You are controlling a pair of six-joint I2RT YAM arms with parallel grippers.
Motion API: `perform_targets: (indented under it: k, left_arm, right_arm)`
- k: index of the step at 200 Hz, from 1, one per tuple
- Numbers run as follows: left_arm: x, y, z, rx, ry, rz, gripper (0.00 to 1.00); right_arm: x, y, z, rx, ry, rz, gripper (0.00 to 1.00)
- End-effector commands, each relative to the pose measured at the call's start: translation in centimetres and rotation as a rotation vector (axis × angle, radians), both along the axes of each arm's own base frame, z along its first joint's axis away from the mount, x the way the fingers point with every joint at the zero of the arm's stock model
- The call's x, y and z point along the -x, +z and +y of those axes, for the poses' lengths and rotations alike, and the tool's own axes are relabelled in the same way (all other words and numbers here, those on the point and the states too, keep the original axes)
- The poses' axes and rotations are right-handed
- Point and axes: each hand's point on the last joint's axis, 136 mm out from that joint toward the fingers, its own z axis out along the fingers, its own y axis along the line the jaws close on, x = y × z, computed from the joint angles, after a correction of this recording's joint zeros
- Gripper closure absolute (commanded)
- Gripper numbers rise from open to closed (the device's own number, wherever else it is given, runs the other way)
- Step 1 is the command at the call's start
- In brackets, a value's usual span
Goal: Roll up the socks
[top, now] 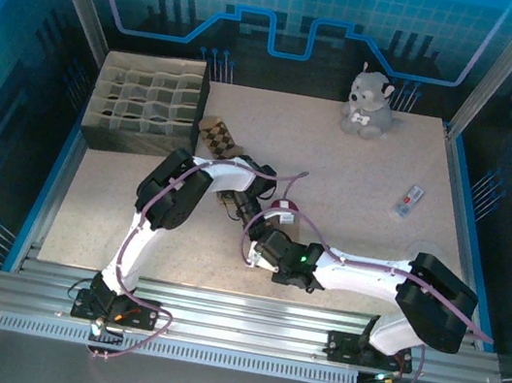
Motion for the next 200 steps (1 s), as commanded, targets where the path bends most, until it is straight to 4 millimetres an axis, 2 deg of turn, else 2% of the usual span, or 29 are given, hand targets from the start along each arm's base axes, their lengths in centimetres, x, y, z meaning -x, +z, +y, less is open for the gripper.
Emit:
perform_targets:
  k: [1,19,44,101,127,138,154,178,200]
  left_arm:
    - [-2.4,0.3,0.5,-0.003,0.072,-0.142,0.82]
    - [-4.0,0.7,0.9,0.028,0.168,-0.217,0.76]
    - [-6.1,2.5,1.7,0.104,0.279,-0.342,0.71]
    - [-6.6,7.1,2.7,0.286,0.278,-0.695,0.65]
    - [-6.3,7.8,3.3,0.343,0.289,-0.841,0.62]
    - [-6.0,7.9,3.5,0.368,0.295,-0.888,0.62]
    - [-4.8,7.6,3.5,0.413,0.273,-0.955,0.61]
    - [-2.7,6.6,3.0,0.448,0.200,-1.071,0.53]
    - [-1.7,6.1,2.3,0.468,0.159,-1.084,0.52]
  right_arm:
    - [1.8,-1.1,-1.1,0.011,-0.025,0.156,1.00]
    - [2.8,-1.3,-1.3,-0.043,-0.078,0.291,1.00]
    - [3.2,-1.2,-1.4,-0.081,-0.127,0.414,1.00]
    - [3.0,0.1,-1.3,-0.198,-0.193,0.601,1.00]
    - [3.4,0.2,-1.6,-0.239,-0.223,0.698,1.00]
    - [2.6,1.0,-1.2,-0.276,-0.234,0.729,1.00]
    - [2.5,1.0,-1.3,-0.296,-0.262,0.797,1.00]
    - [2.3,1.0,-1.3,-0.322,-0.289,0.882,1.00]
    - [2.0,1.1,-1.2,-0.349,-0.301,0.930,1.00]
